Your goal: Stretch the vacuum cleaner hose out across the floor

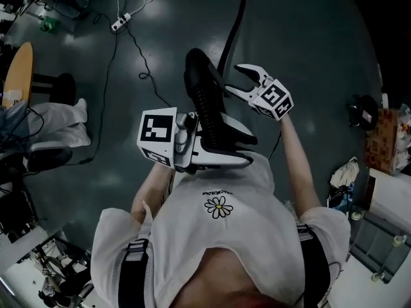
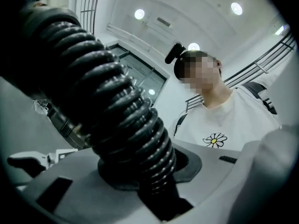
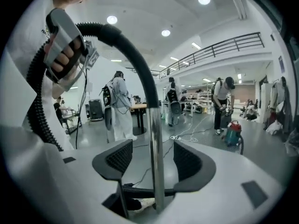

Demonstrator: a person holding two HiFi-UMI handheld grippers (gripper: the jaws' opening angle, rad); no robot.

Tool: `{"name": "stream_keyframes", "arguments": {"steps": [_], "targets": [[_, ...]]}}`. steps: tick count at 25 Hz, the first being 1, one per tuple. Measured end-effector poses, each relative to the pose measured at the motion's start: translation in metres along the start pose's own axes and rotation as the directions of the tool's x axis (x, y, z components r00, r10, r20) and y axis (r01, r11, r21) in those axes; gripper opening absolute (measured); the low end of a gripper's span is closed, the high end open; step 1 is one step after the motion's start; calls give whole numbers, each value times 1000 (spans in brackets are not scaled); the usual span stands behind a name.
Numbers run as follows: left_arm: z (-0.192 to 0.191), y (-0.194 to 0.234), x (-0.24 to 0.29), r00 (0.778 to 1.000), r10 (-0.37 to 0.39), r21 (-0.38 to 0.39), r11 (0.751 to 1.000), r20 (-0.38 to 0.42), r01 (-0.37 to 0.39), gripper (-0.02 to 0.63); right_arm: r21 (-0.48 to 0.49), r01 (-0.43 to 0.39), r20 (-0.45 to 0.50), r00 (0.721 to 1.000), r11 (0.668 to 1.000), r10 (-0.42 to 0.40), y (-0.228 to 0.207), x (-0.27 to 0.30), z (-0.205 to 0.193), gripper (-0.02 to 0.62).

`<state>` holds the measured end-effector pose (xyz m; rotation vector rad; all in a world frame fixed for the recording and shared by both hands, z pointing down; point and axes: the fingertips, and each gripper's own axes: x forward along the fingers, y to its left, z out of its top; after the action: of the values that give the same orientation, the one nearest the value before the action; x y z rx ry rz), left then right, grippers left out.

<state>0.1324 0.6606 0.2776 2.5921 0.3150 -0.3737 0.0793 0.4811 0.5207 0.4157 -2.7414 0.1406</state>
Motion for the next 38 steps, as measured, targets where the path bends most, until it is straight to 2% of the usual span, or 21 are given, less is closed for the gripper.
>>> {"name": "stream_keyframes", "arguments": {"steps": [3,7,10,11,12,14,16,19,22,26,29,33,36,38], "targets": [[-4,-26,11,999,-31,33,999,-8,31,137,34,-53,-7,999,998,53,21,28,-25,261],[-14,-60,24,994,-72,101,992,-82,80,137,119,23,52,998,993,-29,11,61,-34,273],[-23,-74,33,988,-81,105,990,-129,94,137,68,-29,28,999,997,27,22,75,-37,272],[-22,-73,34,991,-66,105,991,-118,79,137,28,-46,-15,999,999,47,28,74,-38,244],[-19,-70,33,994,-40,110,993,-101,51,137,-15,-46,-62,997,999,45,31,72,-40,162],[-15,-59,28,996,42,137,990,-75,-31,137,-58,-2,-108,994,998,-5,26,63,-42,150],[-9,-50,17,992,118,150,982,-42,-110,138,-57,79,-124,989,995,-86,9,48,-43,150],[3,-38,1,984,170,99,980,53,-175,138,-74,220,-161,960,973,-230,-24,14,-46,150],[9,-33,9,986,140,56,988,89,-146,138,-106,299,-195,929,948,-314,-44,-22,-51,150],[-2,-42,37,999,53,68,996,13,-54,138,-90,367,-156,913,926,-377,-55,-51,-50,150],[-15,-54,52,999,-18,57,998,-32,20,138,-56,378,-141,913,924,-382,-53,-59,-55,150],[-35,-59,60,995,-6,71,997,-95,13,138,-92,351,-141,922,932,-361,-52,-61,-56,150],[-45,-60,60,994,16,64,998,-108,-9,138,-167,370,-106,915,914,-389,-68,-63,-43,150],[-51,-63,60,990,26,67,998,-139,-16,138,-243,370,-117,907,897,-406,-88,-65,-25,150]]}}
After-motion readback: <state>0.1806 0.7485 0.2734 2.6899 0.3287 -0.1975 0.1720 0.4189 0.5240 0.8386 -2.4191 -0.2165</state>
